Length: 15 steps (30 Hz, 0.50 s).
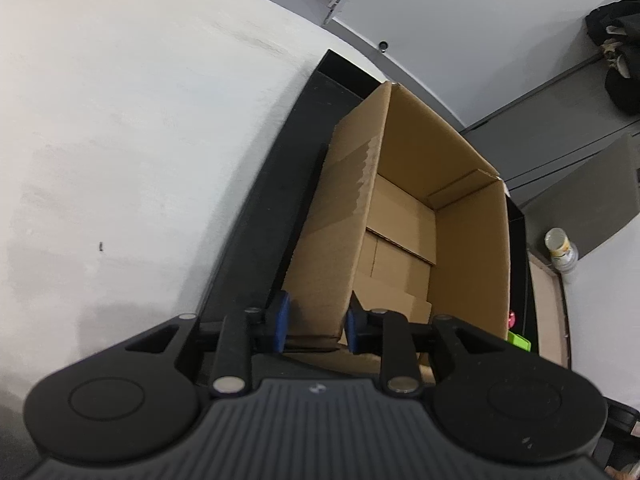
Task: Organize rigid objects
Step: 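Lift the cube toy with the right gripper and carry it over the box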
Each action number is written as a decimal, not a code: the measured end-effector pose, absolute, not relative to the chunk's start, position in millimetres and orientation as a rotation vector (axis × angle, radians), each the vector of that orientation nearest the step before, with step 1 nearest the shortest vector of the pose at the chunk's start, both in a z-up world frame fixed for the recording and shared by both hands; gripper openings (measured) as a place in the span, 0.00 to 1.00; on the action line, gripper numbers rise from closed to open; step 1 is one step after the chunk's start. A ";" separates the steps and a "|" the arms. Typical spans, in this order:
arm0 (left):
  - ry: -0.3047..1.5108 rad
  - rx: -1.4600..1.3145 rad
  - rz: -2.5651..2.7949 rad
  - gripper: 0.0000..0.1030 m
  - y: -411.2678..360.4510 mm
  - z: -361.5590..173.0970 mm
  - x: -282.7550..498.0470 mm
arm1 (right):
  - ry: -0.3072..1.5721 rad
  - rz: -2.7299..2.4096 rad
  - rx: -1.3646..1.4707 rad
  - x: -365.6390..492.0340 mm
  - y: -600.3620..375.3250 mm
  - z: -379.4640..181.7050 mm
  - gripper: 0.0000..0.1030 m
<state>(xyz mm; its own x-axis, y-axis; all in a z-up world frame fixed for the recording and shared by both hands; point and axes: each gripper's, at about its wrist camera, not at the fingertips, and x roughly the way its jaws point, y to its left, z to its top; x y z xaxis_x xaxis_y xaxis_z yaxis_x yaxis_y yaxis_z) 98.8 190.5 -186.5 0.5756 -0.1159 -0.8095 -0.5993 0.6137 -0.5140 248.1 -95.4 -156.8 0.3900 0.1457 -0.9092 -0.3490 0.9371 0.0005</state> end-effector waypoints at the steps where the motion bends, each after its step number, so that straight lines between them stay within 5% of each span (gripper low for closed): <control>1: 0.931 -0.888 0.325 0.26 189.9 -186.8 97.4 | 1.128 0.312 -0.205 248.0 -94.4 -155.9 0.42; 15: 0.908 -0.872 0.279 0.27 192.8 -186.7 94.6 | 1.047 0.283 -0.221 254.4 -72.6 -124.0 0.42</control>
<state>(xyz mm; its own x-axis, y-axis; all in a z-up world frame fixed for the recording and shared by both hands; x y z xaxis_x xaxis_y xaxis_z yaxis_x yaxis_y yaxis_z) 94.6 192.8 -186.7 0.6082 -0.1362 -0.7820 -0.5514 0.6362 -0.5396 254.4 -72.6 -124.0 0.4697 0.1249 -0.8739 -0.3332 0.9418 -0.0444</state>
